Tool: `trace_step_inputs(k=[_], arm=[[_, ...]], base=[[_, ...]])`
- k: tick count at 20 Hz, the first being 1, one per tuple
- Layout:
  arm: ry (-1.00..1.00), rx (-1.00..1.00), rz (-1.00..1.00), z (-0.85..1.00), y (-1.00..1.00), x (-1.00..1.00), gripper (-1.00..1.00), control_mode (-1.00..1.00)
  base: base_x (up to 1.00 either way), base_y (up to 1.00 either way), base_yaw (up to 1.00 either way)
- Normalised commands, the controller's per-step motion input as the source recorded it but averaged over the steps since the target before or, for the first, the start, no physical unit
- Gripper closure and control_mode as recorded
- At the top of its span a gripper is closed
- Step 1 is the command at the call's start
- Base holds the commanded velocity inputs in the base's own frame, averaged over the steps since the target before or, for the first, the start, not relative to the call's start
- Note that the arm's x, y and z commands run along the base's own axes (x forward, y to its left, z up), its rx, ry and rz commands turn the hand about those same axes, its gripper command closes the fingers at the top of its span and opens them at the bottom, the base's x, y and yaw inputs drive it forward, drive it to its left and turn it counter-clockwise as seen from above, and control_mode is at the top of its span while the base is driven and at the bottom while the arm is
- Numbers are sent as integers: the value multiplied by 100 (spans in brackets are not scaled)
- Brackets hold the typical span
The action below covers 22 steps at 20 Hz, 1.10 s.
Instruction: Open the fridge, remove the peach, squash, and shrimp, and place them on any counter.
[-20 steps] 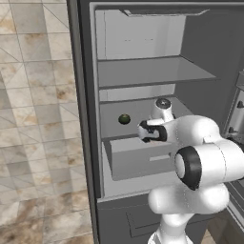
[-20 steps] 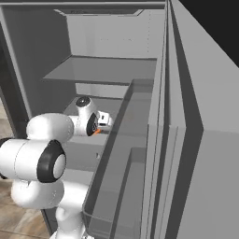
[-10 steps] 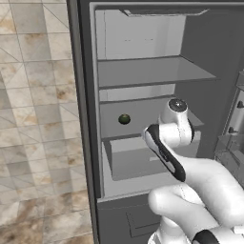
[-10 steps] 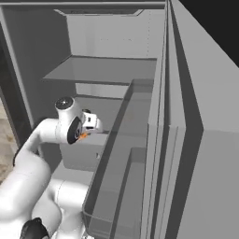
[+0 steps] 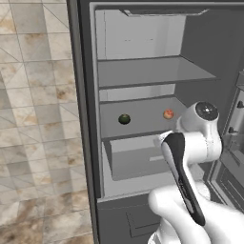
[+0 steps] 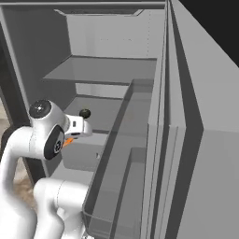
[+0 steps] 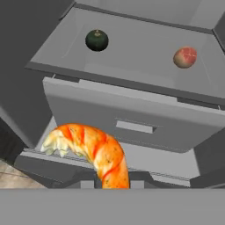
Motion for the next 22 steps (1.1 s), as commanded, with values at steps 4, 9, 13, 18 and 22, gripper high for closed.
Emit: trace_step_inputs(k=[4,9,13,18,22], arm=[[2,0,0,84,-1,-75,100,-100],[2,0,0,33,-6,-25,100,-100],[2,0,0,0,-6,0,100,-100],[-1,0,0,1,0,-2,100,100],[0,0,0,0,0,0,100,100]], base=[[0,0,0],[0,0,0],[0,0,0],[-4,0,0],[-64,0,0]])
